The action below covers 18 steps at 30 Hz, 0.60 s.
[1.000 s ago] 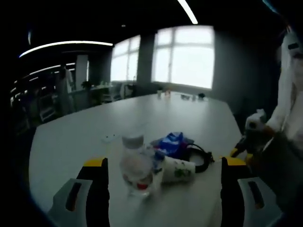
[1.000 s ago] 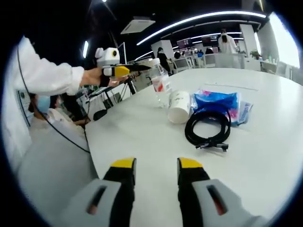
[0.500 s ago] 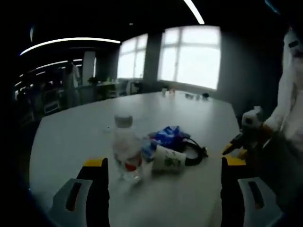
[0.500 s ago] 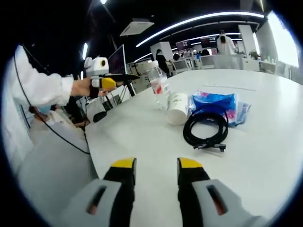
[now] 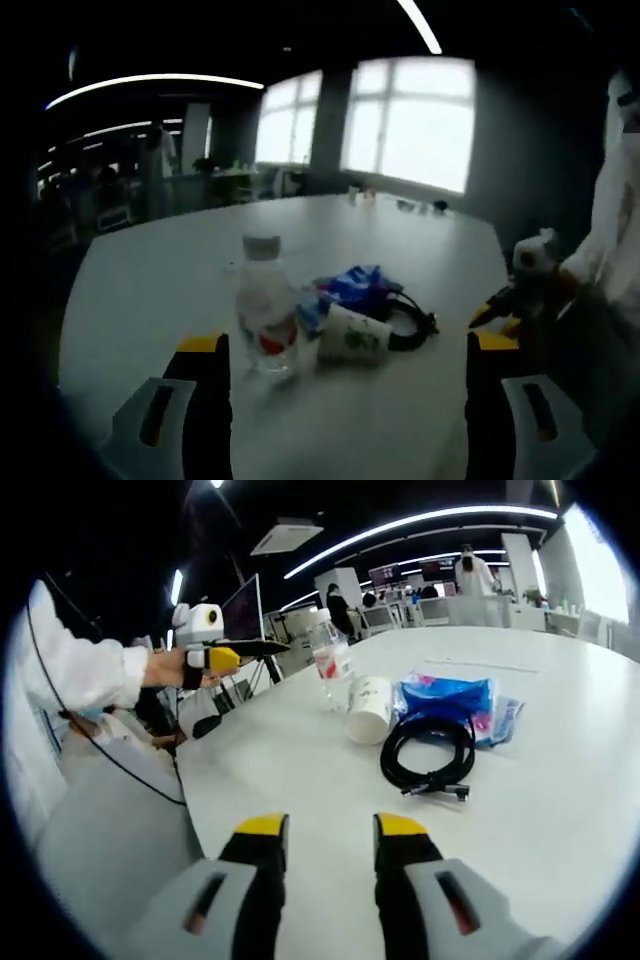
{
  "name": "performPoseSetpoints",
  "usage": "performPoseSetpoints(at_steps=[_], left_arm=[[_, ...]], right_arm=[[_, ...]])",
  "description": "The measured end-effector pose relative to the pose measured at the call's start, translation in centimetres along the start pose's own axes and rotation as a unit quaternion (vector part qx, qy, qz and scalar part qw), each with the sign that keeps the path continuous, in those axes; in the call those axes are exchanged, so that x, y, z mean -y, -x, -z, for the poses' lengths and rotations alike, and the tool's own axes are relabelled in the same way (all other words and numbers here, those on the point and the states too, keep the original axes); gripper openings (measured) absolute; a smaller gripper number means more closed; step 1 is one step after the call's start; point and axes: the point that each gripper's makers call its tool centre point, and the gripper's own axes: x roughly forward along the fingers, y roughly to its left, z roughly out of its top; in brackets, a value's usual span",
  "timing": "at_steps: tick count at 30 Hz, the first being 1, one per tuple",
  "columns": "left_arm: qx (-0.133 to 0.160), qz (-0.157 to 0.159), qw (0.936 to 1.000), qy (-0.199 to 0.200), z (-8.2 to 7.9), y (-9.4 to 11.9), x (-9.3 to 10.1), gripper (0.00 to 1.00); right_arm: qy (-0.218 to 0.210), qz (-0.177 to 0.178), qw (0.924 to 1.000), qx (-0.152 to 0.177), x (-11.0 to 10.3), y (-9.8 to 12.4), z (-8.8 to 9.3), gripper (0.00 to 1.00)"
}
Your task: Arrange the tabletop items into an orderly group along one side of the table until the central work area is clear of visible clutter.
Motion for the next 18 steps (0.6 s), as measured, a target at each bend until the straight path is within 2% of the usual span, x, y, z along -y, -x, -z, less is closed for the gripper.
performPoseSetpoints(at_steps=[4,6,8,12,18], left_arm=[[-0.015,-0.018,0.9997,0.001,1.2,0.0,0.4,0.94],[-0.029,-0.031,0.9989,0.021,2.1,0.2,0.6,0.93],[-0.026,-0.037,0.9984,0.034,2.5,0.1,0.9,0.92],[-0.039,-0.039,0.9973,0.049,3.9,0.1,1.9,0.9],[-0.037,-0.045,0.9948,0.084,4.6,0.2,3.1,0.89]], right_arm=[[-0.016,0.015,0.9997,0.011,1.1,0.4,-0.6,0.31],[-0.016,0.024,0.9995,0.013,1.6,0.6,-0.8,0.31],[-0.017,0.032,0.9992,0.015,1.9,0.8,-1.0,0.3],[-0.023,0.038,0.9989,0.017,2.4,0.8,-1.1,0.3],[-0.023,0.044,0.9986,0.017,2.8,0.9,-1.3,0.31]])
